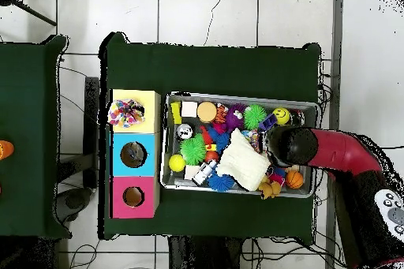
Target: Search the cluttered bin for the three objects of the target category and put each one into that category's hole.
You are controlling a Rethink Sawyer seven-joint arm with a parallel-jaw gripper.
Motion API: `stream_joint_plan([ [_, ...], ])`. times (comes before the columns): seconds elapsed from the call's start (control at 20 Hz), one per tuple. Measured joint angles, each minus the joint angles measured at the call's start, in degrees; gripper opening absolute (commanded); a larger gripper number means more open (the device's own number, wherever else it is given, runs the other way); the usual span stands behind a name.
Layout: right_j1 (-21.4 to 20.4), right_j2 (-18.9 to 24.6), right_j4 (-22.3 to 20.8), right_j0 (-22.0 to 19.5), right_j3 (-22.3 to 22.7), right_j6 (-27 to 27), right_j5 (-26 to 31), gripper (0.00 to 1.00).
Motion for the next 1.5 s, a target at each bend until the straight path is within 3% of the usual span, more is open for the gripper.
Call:
stream_joint_plan([
  [0.25, 0.7, -0.1, -1.9, -0.1, 2.6, 0.0, -2.9, 1.0],
  [0.7, 5.2, -0.4, -3.9, -0.1, 2.6, 0.0, -4.0, 1.0],
  [1.25, 10.3, -1.7, -5.4, -0.1, 1.1, 0.0, -13.8, 1.0],
  [1.5, 10.2, -2.3, -5.4, 0.2, 1.2, 0.0, -14.6, 1.0],
])
